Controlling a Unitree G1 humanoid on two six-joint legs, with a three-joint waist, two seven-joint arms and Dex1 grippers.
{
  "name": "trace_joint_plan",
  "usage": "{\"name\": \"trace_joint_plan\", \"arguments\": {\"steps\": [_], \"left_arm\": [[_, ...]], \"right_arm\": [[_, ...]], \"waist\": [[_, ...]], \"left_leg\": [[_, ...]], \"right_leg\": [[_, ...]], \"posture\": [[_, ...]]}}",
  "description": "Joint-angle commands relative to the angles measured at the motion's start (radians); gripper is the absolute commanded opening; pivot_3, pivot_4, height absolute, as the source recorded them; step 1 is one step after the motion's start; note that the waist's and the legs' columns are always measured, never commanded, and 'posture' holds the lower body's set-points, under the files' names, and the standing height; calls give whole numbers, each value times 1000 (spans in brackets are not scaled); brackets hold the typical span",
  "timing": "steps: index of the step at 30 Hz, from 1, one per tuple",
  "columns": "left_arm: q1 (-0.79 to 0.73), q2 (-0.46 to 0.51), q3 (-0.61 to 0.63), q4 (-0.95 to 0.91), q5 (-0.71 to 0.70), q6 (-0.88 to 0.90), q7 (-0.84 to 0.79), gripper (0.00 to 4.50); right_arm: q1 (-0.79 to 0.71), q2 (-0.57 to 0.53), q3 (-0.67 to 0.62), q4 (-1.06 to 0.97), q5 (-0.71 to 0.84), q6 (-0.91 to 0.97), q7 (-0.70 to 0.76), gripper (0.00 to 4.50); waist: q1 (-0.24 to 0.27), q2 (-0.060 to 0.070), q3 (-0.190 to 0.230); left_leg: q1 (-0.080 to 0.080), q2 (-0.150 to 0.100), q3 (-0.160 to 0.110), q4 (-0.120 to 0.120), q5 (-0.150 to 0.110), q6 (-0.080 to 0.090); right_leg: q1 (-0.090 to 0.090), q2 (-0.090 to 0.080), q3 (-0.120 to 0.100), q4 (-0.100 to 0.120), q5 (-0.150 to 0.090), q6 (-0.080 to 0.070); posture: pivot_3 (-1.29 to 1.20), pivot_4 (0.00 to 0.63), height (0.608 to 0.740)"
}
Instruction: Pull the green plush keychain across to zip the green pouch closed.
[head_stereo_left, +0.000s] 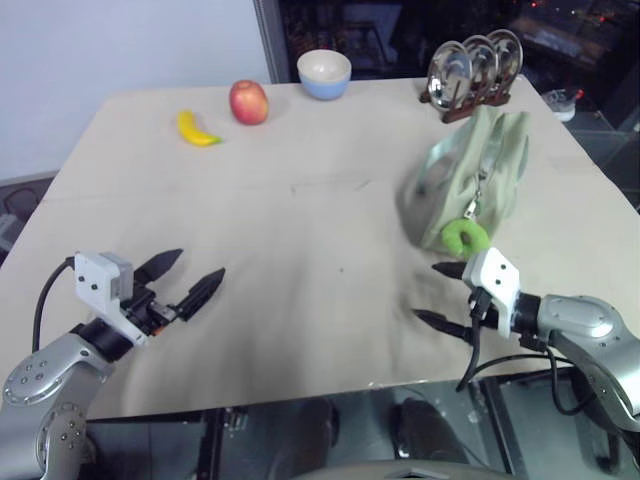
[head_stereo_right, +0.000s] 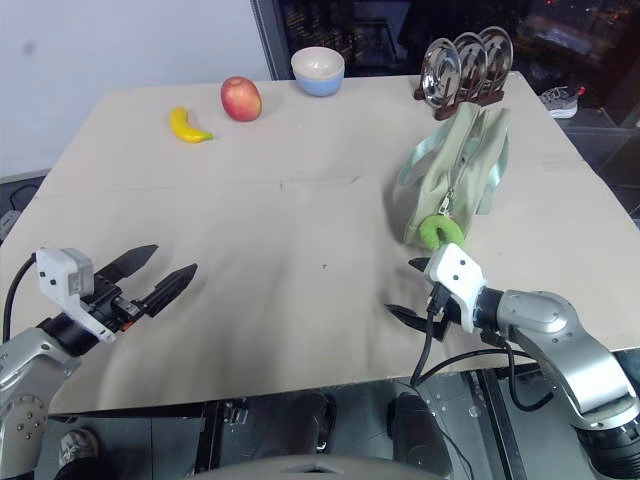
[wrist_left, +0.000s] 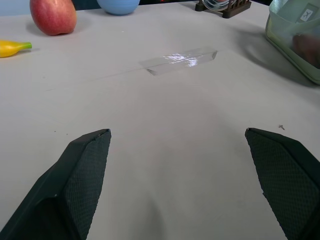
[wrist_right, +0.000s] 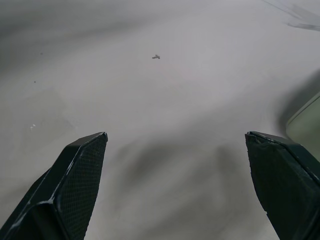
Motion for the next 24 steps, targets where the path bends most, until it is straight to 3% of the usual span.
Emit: {"name": "trace_joint_plan", "arguments": {"steps": [1, 10, 14, 16, 20, 24], "left_arm": [[-18, 14, 8, -35, -27, -6, -22, 4458], [-80, 10, -49, -109, -150, -18, -164, 4458], [-94, 35, -95, -159, -175, -6, -219, 4458], [-107, 45, -117, -171, -184, 2, -233, 4458], [-161, 36, -169, -155, -157, -18, -234, 4458], [-181, 22, -186, -143, -136, -38, -223, 4458]], "right_arm": [[-17, -5, -37, -53, 21, -32, 15, 4500], [-208, -39, -101, -49, 96, -72, 88, 4500], [-369, -132, -133, 54, 50, -151, 174, 4500], [-459, -205, -114, 162, -35, -262, 236, 4500], [-728, -314, 17, 574, -292, -707, 397, 4500], [-941, -323, 150, 955, -492, -1102, 479, 4500]], "waist": [[0, 0, 0], [-2, 1, 1], [-2, 3, 2], [-2, 3, 3], [-4, 8, 6], [-12, 8, 6]], "left_leg": [[0, 0, 0, 0, 0, 0], [0, 0, 0, 0, 0, 0], [0, 0, 0, 0, 0, 0], [0, 0, 2, 0, 0, 0], [0, 0, 4, 0, 0, 0], [1, 2, 5, -1, 0, 0]], "right_leg": [[0, 0, 0, 0, 0, 0], [0, 0, 0, -1, 0, 0], [0, 0, 0, -1, 0, 0], [0, 0, -1, -1, 0, 0], [0, 0, -2, -2, 0, 0], [0, 2, -1, -3, 0, 0]], "posture": [[0, 150, 740], [0, 150, 740], [0, 150, 740], [0, 150, 740], [0, 150, 740], [0, 150, 740]]}}
